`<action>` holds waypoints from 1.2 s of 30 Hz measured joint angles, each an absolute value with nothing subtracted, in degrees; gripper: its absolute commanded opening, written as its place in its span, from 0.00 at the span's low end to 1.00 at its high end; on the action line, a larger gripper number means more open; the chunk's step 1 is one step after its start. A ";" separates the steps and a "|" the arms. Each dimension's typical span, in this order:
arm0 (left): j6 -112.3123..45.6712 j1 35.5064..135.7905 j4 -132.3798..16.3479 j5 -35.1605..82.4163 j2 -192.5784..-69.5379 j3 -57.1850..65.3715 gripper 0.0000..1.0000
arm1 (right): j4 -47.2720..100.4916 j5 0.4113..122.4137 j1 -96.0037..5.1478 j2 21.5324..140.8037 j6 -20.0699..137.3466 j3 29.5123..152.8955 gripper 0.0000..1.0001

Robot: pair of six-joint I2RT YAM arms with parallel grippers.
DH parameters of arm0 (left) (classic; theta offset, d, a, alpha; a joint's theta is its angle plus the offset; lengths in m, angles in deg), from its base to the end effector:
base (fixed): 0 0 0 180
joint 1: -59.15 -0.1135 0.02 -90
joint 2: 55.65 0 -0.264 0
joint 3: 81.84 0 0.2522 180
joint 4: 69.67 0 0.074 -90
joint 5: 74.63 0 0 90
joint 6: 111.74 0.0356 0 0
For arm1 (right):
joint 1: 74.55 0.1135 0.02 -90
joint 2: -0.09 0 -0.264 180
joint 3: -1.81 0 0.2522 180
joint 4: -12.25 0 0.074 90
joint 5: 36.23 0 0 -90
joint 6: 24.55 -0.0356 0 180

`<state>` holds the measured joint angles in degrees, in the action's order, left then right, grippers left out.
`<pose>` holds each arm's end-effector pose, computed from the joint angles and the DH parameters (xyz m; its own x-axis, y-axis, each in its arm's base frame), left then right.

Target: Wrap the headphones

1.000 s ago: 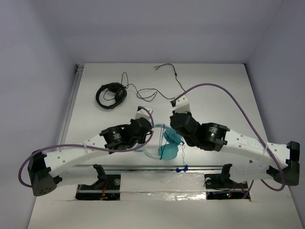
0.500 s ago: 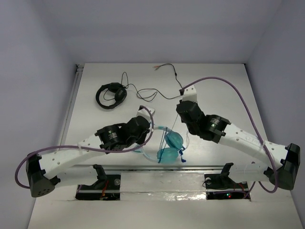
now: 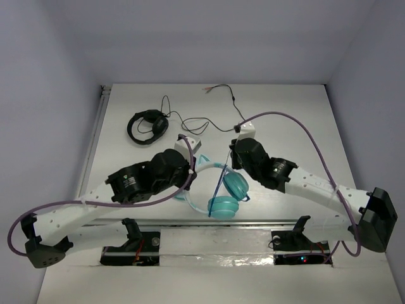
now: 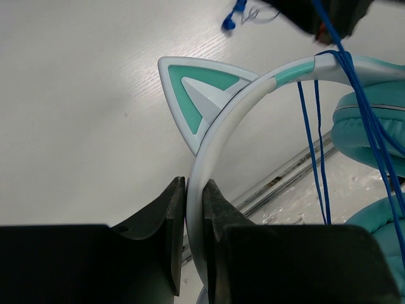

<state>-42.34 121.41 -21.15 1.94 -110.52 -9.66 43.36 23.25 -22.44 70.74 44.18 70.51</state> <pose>0.1012 -0.1747 0.3482 -0.4961 0.2081 -0.8429 0.6344 0.7497 -0.1883 0.1815 0.2038 0.2969 -0.4640 -0.0874 -0.8815 -0.2684 0.9622 0.0459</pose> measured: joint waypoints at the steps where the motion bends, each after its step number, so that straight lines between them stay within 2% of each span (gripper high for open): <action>1: -42.14 121.41 -21.13 2.02 -110.02 -8.70 0.00 | 41.83 24.65 -22.52 70.41 44.07 69.02 0.11; 7: -41.60 121.41 -21.13 1.61 -108.14 -2.17 0.00 | 27.49 36.12 -24.47 64.16 43.13 56.50 0.10; 14: -41.01 121.41 -21.13 1.96 -108.12 1.18 0.00 | 10.38 46.20 -26.79 60.42 41.81 47.38 0.11; 23: -40.64 121.41 -21.41 2.98 -108.67 6.34 0.00 | -4.14 51.90 -28.10 67.99 40.39 45.52 0.13; 36: -40.70 121.41 -23.23 3.05 -109.87 10.64 0.00 | -9.01 52.82 -28.47 74.91 39.02 45.00 0.14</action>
